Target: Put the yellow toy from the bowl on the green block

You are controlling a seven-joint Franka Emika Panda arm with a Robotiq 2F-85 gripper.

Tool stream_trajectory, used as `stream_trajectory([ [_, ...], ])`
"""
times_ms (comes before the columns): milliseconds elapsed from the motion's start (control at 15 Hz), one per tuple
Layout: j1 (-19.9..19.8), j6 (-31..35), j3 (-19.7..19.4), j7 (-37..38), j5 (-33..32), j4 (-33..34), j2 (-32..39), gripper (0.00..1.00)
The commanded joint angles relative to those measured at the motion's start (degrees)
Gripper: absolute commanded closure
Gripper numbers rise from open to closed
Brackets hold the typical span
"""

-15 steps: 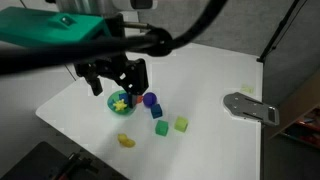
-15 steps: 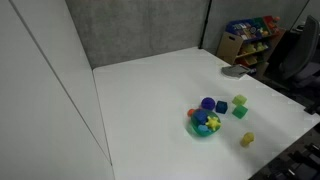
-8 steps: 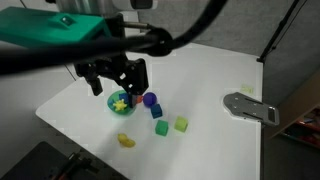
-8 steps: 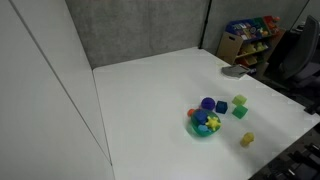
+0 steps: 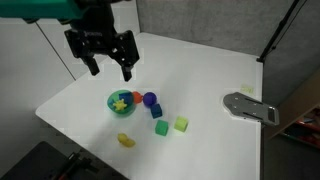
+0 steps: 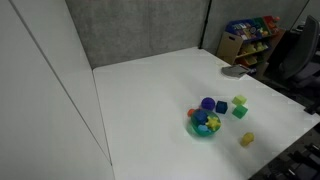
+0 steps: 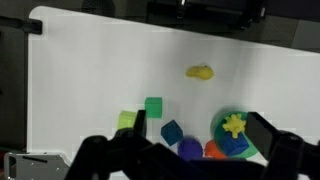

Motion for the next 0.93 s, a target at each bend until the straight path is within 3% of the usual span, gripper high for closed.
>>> stream_trajectory([
  [0,1.9,1.1,2.4,2.9,1.5,4.9,4.9,0.00],
  [200,3.7,3.7,4.4,5.4,3.0,7.2,8.6,0.00],
  [867,7.0,23.8,9.0,9.4,4.4,4.8,19.7,0.00],
])
